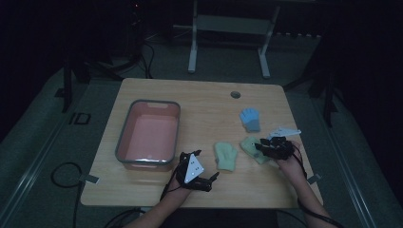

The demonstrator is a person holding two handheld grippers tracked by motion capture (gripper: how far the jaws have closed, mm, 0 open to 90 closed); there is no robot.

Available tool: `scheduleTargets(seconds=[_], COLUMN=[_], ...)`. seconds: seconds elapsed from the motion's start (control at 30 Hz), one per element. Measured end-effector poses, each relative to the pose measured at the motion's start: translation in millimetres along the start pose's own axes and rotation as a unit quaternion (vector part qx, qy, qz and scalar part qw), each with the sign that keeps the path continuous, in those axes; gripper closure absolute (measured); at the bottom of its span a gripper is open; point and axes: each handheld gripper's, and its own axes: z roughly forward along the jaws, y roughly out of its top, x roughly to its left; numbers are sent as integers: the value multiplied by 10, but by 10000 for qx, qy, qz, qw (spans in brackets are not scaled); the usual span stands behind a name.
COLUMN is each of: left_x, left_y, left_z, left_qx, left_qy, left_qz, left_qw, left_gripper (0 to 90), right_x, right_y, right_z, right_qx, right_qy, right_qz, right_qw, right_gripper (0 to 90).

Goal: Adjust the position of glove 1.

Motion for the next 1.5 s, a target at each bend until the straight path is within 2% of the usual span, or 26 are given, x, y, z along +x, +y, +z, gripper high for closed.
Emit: scheduleTargets(seconds=[0.13,0.3,0.4,0.5,0.6,0.67,0.7,0.8,0.83,0.9,1.0,1.13,1.23,1.37,1.4,1.43,1.5], left_x=[0,0,0,-1,0,-1,-1,1,3,6,2,0,3,-1,-5,-5,-8], left_y=[0,0,-1,-1,0,0,0,-1,-1,-1,-1,-2,-1,-2,-1,-1,-1], left_z=[0,1,-1,0,0,0,0,-2,-2,-1,-2,-4,-3,-4,-3,-3,-2], left_qx=[1,3,-2,0,0,2,1,-2,1,5,-2,-17,-4,-16,-9,-9,-10], left_qy=[-3,-7,2,6,11,18,21,31,33,33,32,53,57,69,73,73,73], left_qz=[-8,-5,-14,-6,-12,-16,-17,-30,-37,-44,-34,-30,-37,-30,-11,-11,-2], left_qw=[10000,10000,10000,10000,10000,10000,10000,10000,10000,10000,10000,10000,10000,10000,10000,10000,10000], left_gripper=[21,22,22,21,22,22,22,22,22,22,22,22,21,21,22,22,22], right_x=[-46,-50,-7,33,57,68,104,173,198,239,326,404,472,553,566,566,613], right_y=[-121,-146,-146,-165,-175,-172,-163,-111,-83,-17,104,192,206,151,127,127,17], right_z=[114,150,172,180,176,176,173,102,67,-50,-248,-480,-599,-681,-676,-676,-608], right_qx=[92,198,239,175,156,158,151,117,131,-31,-209,-534,-639,-706,-663,-663,-555], right_qy=[121,164,-3,-86,-139,-183,-333,-572,-686,-797,-1072,-1429,-1609,-1986,-2045,-2045,-2104], right_qz=[36,26,-161,-213,-119,-109,82,276,330,603,799,1183,1381,1533,1562,1562,1769], right_qw=[9999,9997,9996,9996,9997,9996,9993,9979,9970,9950,9908,9812,9752,9654,9641,9641,9599], right_gripper=[578,582,621,700,794,807,835,853,854,855,855,856,856,855,856,856,855])
